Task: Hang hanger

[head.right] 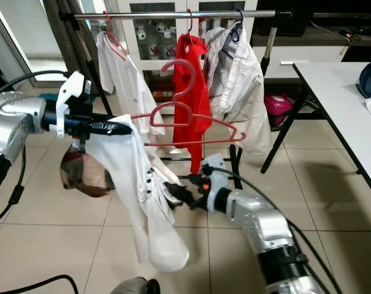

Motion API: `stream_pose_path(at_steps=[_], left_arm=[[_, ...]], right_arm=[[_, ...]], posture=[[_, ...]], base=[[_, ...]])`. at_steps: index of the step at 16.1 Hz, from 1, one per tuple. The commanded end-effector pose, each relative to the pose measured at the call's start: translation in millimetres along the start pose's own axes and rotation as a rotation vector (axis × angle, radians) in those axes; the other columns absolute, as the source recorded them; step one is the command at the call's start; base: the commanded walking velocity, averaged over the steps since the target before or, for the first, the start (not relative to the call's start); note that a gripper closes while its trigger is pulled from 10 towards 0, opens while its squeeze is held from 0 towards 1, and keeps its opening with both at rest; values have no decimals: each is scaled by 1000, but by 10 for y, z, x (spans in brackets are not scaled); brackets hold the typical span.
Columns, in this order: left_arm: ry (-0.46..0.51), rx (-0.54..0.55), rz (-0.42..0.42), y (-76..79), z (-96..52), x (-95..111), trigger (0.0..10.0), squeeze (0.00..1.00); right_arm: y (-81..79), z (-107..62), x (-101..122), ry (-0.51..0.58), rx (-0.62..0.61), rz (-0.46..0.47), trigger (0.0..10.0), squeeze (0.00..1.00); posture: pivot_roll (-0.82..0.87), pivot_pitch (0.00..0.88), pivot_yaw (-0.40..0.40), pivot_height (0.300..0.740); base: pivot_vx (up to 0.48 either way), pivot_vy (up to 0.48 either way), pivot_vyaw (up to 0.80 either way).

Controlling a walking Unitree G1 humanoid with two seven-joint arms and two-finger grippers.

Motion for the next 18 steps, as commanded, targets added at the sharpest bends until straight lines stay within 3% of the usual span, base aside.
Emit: stream_pose_path(at_steps=[1, 3, 4, 5, 6, 8, 18], left_arm=[[34, 2, 39, -29, -39, 168, 0, 0], [56, -41, 36, 26, -36, 240, 0, 0], [65, -51, 33, 42, -39, 267, 0, 0], [71, -51, 31, 43, -48, 290, 0, 0], [73, -48, 28, 43, -57, 302, 0, 0], [75, -42, 26, 35, -84, 315, 0, 0], [72, -40, 10, 39, -142, 317, 0, 0]], right_arm=[[26, 22, 61, 11, -19, -10, 10000, 1000], [97, 130, 52, 19, -95, 13, 10000, 1000], [133, 165, 33, 7, -123, 9, 10000, 898], [140, 203, 4, -10, -124, -6, 10000, 0], [129, 221, -6, -12, -110, -6, 10000, 0], [146, 241, -47, -33, -115, -33, 0, 0], [242, 273, -12, 38, -141, -14, 0, 0]], posture=[[1, 0, 124, 740], [3, 0, 138, 740], [7, 0, 137, 740], [12, 0, 137, 740], [14, 0, 136, 740], [20, 0, 134, 740], [23, 0, 136, 740]], base=[[0, 0, 0], [0, 0, 0], [0, 0, 0], [0, 0, 0], [0, 0, 0], [0, 0, 0], [0, 0, 0]])
Point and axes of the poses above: a point about 5 cm out from each wrist's last joint towards the gripper, its own z axis pointing out of the wrist towards the gripper, its own x axis along the axis of the wrist's last joint, y = z × x, the point moved 2 cm from there along z, pointing out of the wrist towards the gripper, and after that the axes turned 1 degree about z, right-handed, at the moved point
